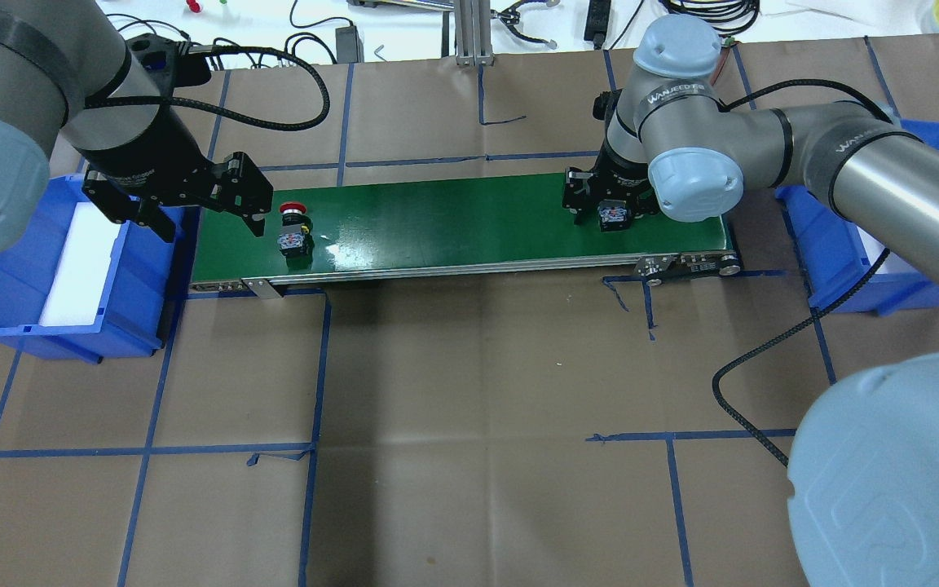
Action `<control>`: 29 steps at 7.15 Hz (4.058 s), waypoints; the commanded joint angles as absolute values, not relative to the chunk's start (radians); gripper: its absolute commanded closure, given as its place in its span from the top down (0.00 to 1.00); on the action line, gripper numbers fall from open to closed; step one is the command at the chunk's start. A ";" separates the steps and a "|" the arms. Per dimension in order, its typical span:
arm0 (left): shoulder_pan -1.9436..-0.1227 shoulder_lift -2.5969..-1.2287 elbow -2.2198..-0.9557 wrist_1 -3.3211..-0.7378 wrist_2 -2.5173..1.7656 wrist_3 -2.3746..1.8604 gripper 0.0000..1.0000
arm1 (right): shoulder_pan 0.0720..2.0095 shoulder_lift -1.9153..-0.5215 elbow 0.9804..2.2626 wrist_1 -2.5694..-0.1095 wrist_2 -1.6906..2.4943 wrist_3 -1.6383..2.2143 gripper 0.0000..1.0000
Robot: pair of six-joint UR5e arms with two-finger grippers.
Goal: Transport two buttons from left to right
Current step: 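Grasp and lift the yellow button with the right gripper while the left gripper withdraws, then carry the yellow button into the empty blue bin and lower it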
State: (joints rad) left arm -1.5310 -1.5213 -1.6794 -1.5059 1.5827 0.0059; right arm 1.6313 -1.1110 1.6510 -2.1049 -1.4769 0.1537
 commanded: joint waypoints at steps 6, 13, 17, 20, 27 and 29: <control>-1.528 -1.516 -1.677 -1.499 1.572 0.003 1.00 | 1.483 -1.222 1.450 -1.821 -1.563 0.028 0.06; -1.531 -1.517 -1.678 -1.499 1.571 -0.002 1.00 | 1.046 -1.145 1.379 -1.726 -1.549 -0.802 0.05; -1.531 -1.514 -1.680 -1.500 1.571 -0.002 1.00 | 0.994 -1.147 1.625 -1.955 -1.554 -0.795 0.04; -1.531 -1.514 -1.680 -1.500 1.571 -0.002 1.00 | 0.996 -1.150 1.718 -2.049 -1.562 -0.798 0.04; -1.531 -1.514 -1.681 -1.500 1.572 -0.002 1.00 | 0.996 -1.152 1.741 -2.051 -1.551 -0.798 0.80; -1.531 -1.514 -1.681 -1.500 1.572 -0.002 1.00 | 0.996 -1.169 1.706 -2.039 -1.552 -0.790 0.80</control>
State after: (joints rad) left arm -1.5309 -1.5141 -1.6812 -1.5002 1.5715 -0.0015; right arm 0.9950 -1.1568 1.7305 -2.0471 -1.5524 -0.7959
